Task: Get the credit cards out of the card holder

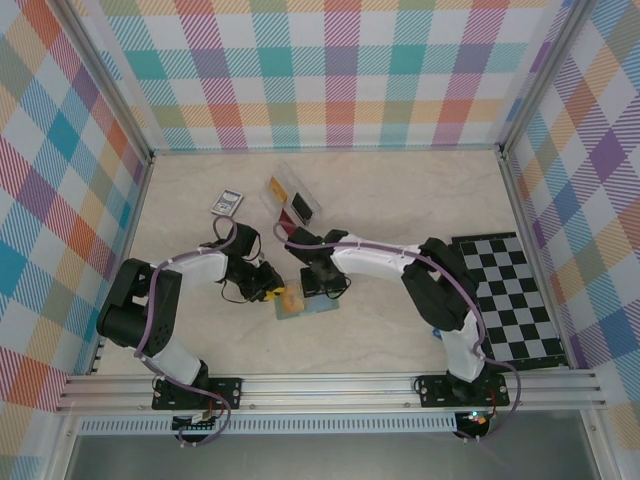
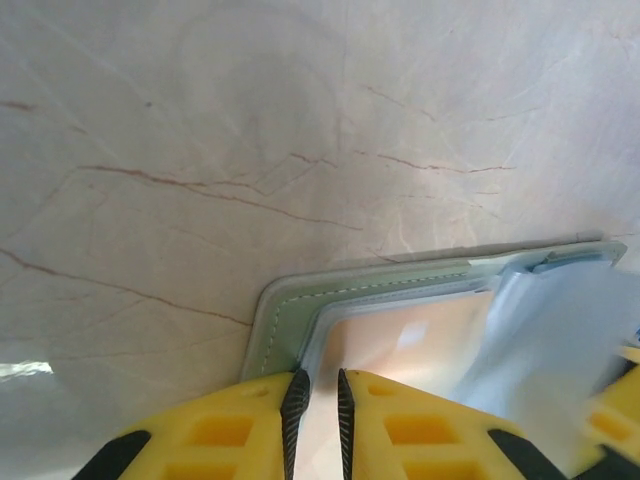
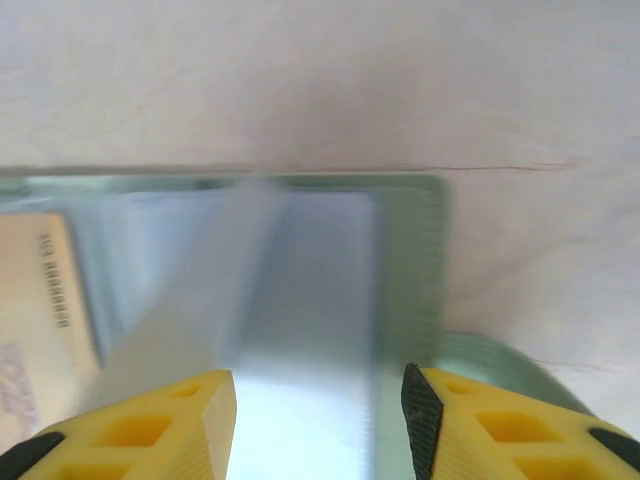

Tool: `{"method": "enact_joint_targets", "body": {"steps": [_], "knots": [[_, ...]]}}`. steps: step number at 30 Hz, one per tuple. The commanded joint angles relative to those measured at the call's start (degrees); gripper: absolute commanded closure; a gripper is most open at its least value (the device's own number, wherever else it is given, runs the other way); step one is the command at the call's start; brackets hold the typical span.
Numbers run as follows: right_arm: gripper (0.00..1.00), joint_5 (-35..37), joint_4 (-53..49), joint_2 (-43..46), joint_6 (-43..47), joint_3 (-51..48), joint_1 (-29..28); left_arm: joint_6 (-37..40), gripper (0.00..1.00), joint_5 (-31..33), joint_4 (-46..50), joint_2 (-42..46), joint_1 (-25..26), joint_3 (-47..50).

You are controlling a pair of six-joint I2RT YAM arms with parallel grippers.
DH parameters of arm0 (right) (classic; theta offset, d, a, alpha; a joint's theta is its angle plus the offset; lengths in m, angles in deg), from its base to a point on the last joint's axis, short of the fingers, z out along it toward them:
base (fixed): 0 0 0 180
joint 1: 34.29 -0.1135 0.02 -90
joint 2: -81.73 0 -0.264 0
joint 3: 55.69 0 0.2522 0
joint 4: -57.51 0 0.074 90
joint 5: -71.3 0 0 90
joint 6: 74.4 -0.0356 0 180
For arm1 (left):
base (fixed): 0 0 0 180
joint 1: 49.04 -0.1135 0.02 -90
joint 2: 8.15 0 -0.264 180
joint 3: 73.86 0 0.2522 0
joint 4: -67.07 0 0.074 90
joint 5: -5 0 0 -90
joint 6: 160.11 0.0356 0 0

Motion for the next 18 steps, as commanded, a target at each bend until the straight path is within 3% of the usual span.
{"method": "enact_joint_targets", "body": {"steps": [1, 12, 18], "knots": [[0.49, 5.01, -1.84, 4.48, -4.19, -1.91, 1.09, 1.55, 0.80, 2.97, 3.52, -1.67, 0.57, -0.24], [0.37, 3.54, 1.16, 12.84, -3.64, -4.68, 2.43, 2.38, 0.77, -1.39, 2.76, 0.68, 2.13, -2.92], [0.36, -11.39, 7.86, 11.99, 5.75, -4.29, 3.18, 1.22, 0.77, 3.97, 5.90, 3.54, 2.15, -3.26]]}}
